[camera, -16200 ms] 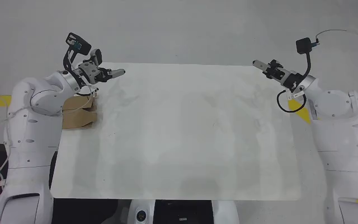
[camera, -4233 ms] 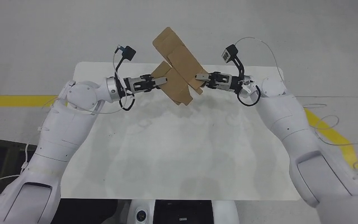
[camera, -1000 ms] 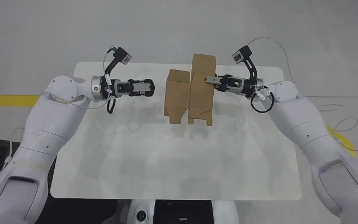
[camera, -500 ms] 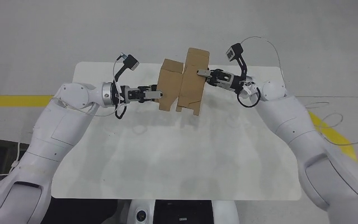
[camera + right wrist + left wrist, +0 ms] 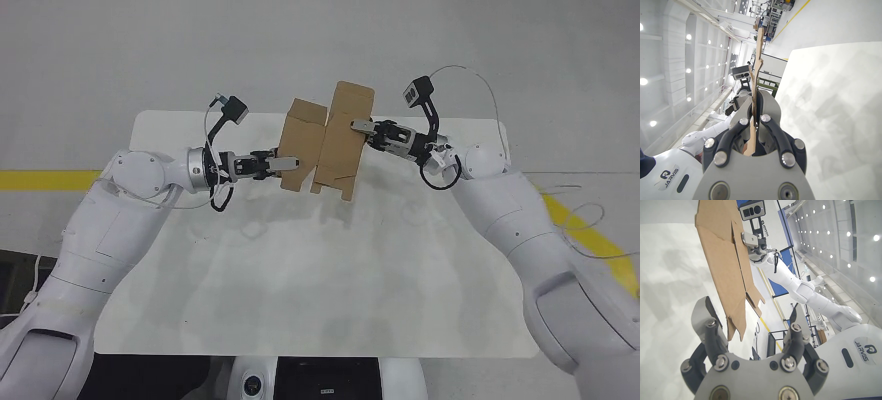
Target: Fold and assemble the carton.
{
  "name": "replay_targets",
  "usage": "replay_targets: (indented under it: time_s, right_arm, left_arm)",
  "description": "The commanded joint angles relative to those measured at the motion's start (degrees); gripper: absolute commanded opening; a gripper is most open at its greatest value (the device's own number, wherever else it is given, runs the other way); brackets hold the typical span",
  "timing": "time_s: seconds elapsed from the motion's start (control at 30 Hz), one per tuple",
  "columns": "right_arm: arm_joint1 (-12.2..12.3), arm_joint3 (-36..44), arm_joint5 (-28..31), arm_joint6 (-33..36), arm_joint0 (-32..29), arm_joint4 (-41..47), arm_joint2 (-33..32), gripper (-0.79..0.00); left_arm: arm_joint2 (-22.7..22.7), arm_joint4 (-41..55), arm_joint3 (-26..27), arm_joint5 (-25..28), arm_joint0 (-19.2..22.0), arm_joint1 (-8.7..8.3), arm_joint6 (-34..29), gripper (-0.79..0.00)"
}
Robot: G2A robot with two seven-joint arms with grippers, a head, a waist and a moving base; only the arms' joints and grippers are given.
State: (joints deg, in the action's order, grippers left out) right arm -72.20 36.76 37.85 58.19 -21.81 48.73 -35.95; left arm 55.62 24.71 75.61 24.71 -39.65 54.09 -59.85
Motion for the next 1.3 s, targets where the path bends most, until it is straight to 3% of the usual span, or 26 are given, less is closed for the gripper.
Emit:
replay_targets:
  time_s: [0.0, 0.33, 0.37, 0.43, 0.47, 0.8, 1.1, 1.27]
  right_arm:
    - [-0.2, -0.3, 0.0, 0.1, -0.1, -0.4, -0.4, -0.785]
    - [-1.1, -1.6, 0.3, 0.6, -0.4, -2.3, -2.3, -0.785]
    - [-1.2, -1.7, 0.4, 0.9, -0.4, -2.4, -2.5, -0.72]
    - [-1.3, -1.9, 0.3, 1.3, -0.5, -2.7, -2.9, -0.397]
    - [-1.3, -2.1, 0.3, 1.6, -0.5, -2.8, -3.1, 0.0]
    - [0.0, -3.9, 1.9, 6.4, -0.1, -4.1, -7.3, 0.0]
    - [4.2, 4.2, -0.2, 8.5, -2.2, -11.7, -10.6, 0.0]
    - [6.6, 9.5, -2.4, 10.7, -4.1, -14.2, -11.4, 0.0]
  left_arm:
    - [0.1, 0.8, -0.2, -0.6, 0.0, 0.1, -0.6, -0.785]
    - [0.6, 1.4, -0.9, -2.0, 0.3, 0.52, -2.2, -0.785]
    - [0.6, 1.4, -0.9, -2.1, 0.3, 0.57, -2.3, -0.785]
    - [0.6, 1.7, -0.9, -2.4, 0.3, 0.66, -2.7, -0.785]
    - [0.7, 2.1, -1.0, -2.6, 0.3, 0.71, -3.0, -0.785]
    - [1.3, 3.6, -4.5, -3.5, 2.7, 0.92, -10.7, -0.785]
    - [0.8, 3.5, -8.9, -1.4, 5.7, 1.11, -21.0, -0.785]
    - [0.0, 3.9, -8.8, -3.3, 6.7, 0.97, -23.0, -0.785]
